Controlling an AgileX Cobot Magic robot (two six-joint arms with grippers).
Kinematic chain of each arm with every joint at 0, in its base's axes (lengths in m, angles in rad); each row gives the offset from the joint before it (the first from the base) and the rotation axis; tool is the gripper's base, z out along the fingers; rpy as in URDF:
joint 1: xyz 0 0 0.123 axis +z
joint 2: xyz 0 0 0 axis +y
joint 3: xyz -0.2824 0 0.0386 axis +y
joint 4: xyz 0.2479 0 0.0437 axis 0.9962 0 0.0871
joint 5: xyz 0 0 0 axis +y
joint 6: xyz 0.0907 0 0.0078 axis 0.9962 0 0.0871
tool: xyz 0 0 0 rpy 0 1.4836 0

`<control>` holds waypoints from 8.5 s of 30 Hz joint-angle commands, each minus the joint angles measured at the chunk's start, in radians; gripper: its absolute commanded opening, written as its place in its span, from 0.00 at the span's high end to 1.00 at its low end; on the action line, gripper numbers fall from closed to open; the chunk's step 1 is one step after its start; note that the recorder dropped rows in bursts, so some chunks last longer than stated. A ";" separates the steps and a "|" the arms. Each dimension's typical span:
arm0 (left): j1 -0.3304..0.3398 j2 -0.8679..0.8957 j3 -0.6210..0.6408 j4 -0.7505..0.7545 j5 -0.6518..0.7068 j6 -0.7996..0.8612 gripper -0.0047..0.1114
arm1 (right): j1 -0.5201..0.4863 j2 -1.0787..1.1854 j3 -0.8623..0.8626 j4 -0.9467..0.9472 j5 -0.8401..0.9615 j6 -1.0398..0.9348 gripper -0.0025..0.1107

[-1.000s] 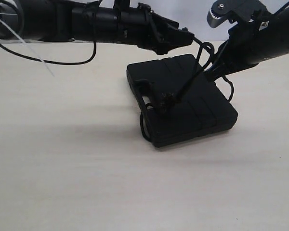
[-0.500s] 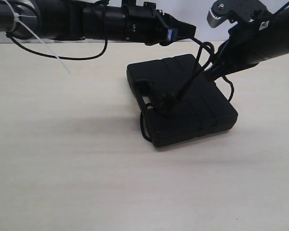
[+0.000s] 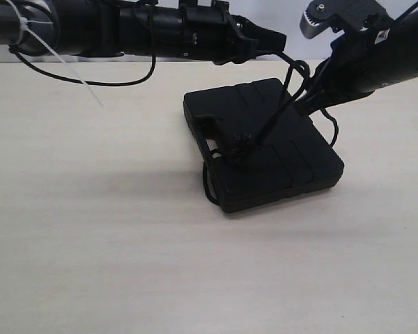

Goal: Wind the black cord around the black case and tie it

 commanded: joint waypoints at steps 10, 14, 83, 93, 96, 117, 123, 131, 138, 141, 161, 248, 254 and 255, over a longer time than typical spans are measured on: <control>0.011 -0.052 -0.012 -0.012 0.089 -0.029 0.96 | 0.001 -0.185 -0.022 0.002 0.050 -0.125 0.67; 0.011 -0.080 -0.012 -0.012 0.096 -0.029 0.96 | 0.001 -0.136 -0.022 0.189 0.069 -0.357 0.68; 0.056 0.099 0.050 0.906 -0.222 -1.127 0.51 | -0.203 -0.069 -0.022 0.239 -0.163 -0.146 0.94; 0.025 0.144 0.050 0.849 -0.345 -1.127 0.51 | -0.203 -0.044 -0.022 0.239 -0.164 -0.147 0.94; -0.003 0.148 0.050 0.853 -0.425 -1.125 0.51 | -0.203 -0.033 -0.022 0.239 -0.164 -0.147 0.94; 0.182 -0.003 0.051 0.937 -0.309 -1.127 0.96 | -0.302 -0.071 -0.022 0.239 -0.188 -0.073 0.94; 0.243 -0.008 0.073 0.979 -0.243 -1.119 0.96 | -0.450 -0.058 -0.022 0.239 -0.148 -0.057 0.94; 0.308 -0.048 0.099 0.988 -0.215 -1.096 0.96 | -0.584 0.019 -0.018 0.239 -0.147 -0.048 0.94; 0.296 -0.014 0.110 0.990 -0.103 -1.086 0.96 | -0.603 0.024 -0.018 0.289 -0.158 -0.037 0.94; 0.256 0.018 0.110 0.988 -0.094 -1.071 0.96 | -0.603 0.024 -0.018 0.289 -0.151 -0.042 0.94; 0.154 0.047 0.007 1.412 -0.141 -1.346 0.51 | -0.603 0.038 -0.018 0.289 -0.134 -0.059 0.94; 0.336 0.012 0.257 1.066 -0.336 -1.120 0.96 | 0.032 0.178 -0.109 -0.216 0.231 -0.330 0.50; 0.336 0.012 0.257 1.066 -0.340 -1.120 0.96 | 0.121 0.279 -0.109 -0.244 0.089 -0.425 0.50; 0.336 0.012 0.257 1.066 -0.340 -1.120 0.96 | 0.126 0.297 -0.109 -0.240 0.060 -0.423 0.50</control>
